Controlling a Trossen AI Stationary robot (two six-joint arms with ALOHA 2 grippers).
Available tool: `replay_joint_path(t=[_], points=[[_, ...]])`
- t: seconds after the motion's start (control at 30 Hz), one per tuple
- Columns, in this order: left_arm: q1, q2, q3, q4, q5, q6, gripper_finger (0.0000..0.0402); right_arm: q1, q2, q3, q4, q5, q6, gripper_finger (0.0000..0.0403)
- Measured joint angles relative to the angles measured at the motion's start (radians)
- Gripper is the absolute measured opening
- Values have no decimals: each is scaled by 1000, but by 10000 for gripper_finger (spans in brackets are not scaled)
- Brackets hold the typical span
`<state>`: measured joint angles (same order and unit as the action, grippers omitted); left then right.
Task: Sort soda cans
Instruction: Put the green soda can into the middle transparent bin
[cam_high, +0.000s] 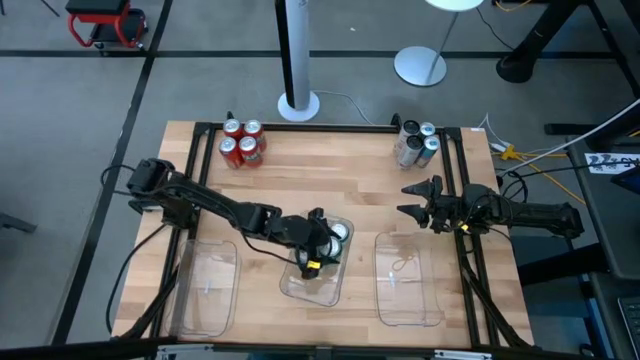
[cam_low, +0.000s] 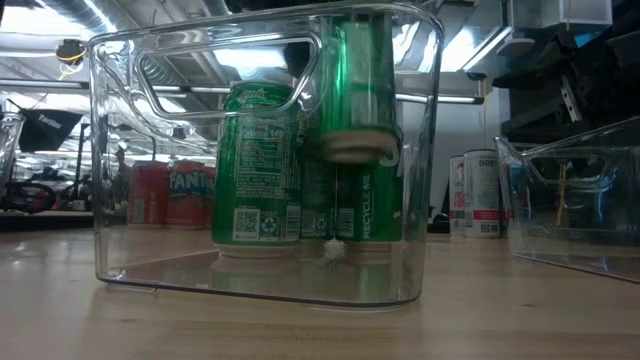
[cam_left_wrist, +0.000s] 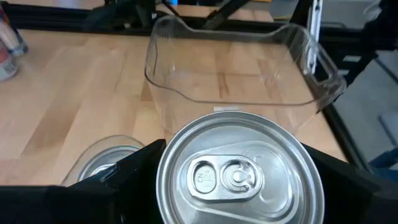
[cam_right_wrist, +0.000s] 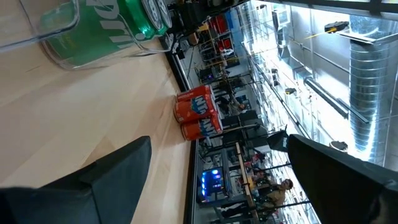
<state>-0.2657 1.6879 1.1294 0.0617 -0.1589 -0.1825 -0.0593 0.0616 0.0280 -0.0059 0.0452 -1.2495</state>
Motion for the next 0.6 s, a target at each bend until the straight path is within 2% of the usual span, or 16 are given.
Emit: replay_joint_path(t=[0.6], points=[[-1,138,6,28,0,94,301,0,0,0,-3,0,0,376]])
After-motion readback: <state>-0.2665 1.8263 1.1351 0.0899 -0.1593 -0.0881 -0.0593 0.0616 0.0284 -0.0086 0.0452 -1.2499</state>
